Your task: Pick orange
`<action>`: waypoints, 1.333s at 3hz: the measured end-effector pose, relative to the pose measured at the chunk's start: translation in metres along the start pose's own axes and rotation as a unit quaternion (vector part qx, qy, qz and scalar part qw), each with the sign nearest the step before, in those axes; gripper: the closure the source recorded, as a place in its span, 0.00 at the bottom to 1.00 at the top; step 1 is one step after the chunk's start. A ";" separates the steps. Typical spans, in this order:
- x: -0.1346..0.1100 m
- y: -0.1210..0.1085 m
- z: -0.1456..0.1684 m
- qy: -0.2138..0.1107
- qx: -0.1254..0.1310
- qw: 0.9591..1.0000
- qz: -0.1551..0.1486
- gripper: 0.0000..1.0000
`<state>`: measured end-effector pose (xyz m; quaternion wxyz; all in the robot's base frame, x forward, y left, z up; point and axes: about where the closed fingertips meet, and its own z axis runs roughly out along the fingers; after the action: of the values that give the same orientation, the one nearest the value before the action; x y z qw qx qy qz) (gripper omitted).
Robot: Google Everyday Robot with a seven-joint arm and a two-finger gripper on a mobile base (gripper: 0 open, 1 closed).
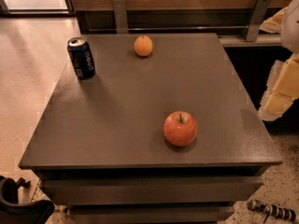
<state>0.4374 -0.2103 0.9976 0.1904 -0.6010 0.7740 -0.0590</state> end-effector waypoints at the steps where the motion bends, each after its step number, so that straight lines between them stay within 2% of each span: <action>1: -0.001 -0.003 0.002 -0.004 0.002 1.000 0.002 0.00; 2: -0.004 -0.014 0.008 -0.023 0.010 1.000 0.010 0.00; 3: -0.020 -0.042 0.027 -0.073 0.026 0.996 0.033 0.00; 4: -0.073 -0.106 0.069 -0.209 0.048 0.973 0.080 0.00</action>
Offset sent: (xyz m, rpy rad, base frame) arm 0.0340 0.0018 -0.0090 0.0910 -0.0437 -0.0161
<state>0.5740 -0.1604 0.9845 0.3809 -0.5262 0.7589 0.0468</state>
